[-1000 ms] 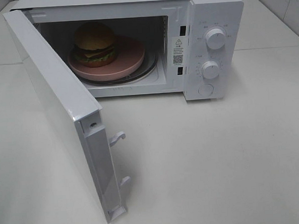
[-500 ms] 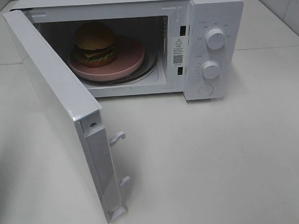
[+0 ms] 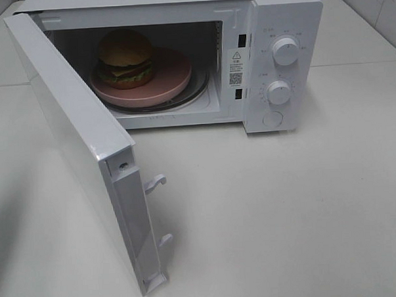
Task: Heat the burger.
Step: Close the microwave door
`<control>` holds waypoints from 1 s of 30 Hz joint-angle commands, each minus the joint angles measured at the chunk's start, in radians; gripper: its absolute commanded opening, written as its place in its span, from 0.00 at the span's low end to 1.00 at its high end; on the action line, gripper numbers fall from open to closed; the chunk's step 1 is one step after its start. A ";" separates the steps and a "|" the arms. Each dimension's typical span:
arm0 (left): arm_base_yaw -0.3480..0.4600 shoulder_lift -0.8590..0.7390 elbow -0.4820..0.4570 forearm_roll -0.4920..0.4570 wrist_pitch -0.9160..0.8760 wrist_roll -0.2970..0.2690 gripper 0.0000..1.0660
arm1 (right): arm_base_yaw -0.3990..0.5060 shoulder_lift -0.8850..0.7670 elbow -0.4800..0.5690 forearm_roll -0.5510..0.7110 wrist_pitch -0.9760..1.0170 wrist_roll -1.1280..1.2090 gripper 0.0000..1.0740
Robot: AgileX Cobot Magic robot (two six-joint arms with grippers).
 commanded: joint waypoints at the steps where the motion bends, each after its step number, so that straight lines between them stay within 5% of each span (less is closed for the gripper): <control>1: 0.000 0.101 0.008 0.057 -0.137 -0.030 0.00 | -0.005 -0.029 0.001 -0.005 -0.006 0.000 0.71; 22: 0.000 0.508 0.008 0.079 -0.490 0.034 0.00 | -0.005 -0.029 0.001 -0.005 -0.006 0.000 0.71; 30: 0.000 0.665 0.007 0.194 -0.610 0.117 0.00 | -0.005 -0.029 0.001 -0.005 -0.006 0.000 0.71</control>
